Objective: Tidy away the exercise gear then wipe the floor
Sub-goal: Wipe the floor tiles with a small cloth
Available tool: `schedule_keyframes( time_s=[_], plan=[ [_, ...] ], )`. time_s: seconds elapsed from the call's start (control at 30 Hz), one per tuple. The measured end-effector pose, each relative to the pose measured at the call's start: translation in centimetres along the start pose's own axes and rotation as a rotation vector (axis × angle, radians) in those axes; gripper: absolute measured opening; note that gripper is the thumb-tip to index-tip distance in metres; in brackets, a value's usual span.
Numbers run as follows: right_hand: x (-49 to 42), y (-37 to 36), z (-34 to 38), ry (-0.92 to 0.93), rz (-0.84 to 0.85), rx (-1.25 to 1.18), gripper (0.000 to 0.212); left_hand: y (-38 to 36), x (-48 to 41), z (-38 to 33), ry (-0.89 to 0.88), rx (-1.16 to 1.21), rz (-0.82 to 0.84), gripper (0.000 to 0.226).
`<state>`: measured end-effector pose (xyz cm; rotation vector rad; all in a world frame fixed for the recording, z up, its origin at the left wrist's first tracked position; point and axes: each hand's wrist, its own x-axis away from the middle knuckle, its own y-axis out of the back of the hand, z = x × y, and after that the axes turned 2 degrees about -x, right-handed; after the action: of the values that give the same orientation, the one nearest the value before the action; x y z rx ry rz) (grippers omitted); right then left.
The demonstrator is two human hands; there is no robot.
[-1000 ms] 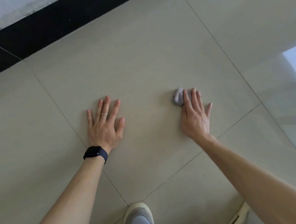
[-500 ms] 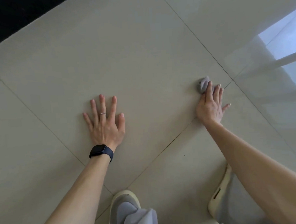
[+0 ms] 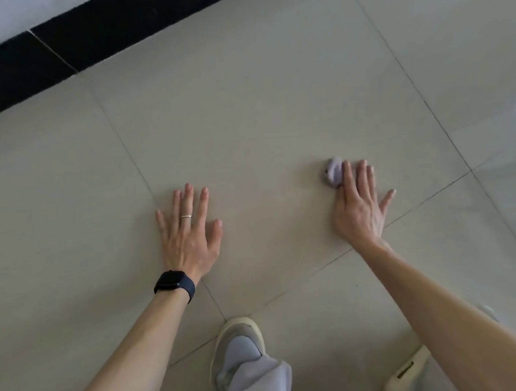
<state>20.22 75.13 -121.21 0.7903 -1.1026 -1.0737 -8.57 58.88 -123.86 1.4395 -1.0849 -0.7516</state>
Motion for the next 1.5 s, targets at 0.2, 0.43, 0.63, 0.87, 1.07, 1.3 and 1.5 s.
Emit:
schedule_keyframes(
  time_s=[0.2,0.43,0.63,0.87,1.07,1.3,1.5],
  plan=[
    [7.5,-5.7,8.1,0.179,0.01,-0.002,0.061,0.7,6.4,3.5,0.389,0.069,0.063,0.071],
    [12.4,-7.2,8.9,1.302,0.368,0.335,0.076,1.2,7.7,5.8,0.403,0.088,0.207,0.068],
    [-0.5,-5.9,16.1,0.461,0.12,0.075,0.06,0.6,7.8,6.2,0.363,0.083,0.149,0.065],
    [10.8,-9.5,15.5,1.023,0.228,0.27,0.067,0.7,8.1,6.2,0.334,0.1,0.108,0.065],
    [1.0,-7.5,18.7,1.016,0.205,0.342,0.055,0.7,8.0,6.2,0.357,0.105,0.095,0.06],
    [1.9,-8.8,22.6,0.731,0.126,0.161,0.056,3.2,1.6,10.7,0.399,0.058,-0.09,0.05],
    [-3.1,-8.3,21.1,1.221,0.146,0.256,0.058,3.7,-4.8,16.1,0.414,0.033,-0.002,0.063]
  ],
)
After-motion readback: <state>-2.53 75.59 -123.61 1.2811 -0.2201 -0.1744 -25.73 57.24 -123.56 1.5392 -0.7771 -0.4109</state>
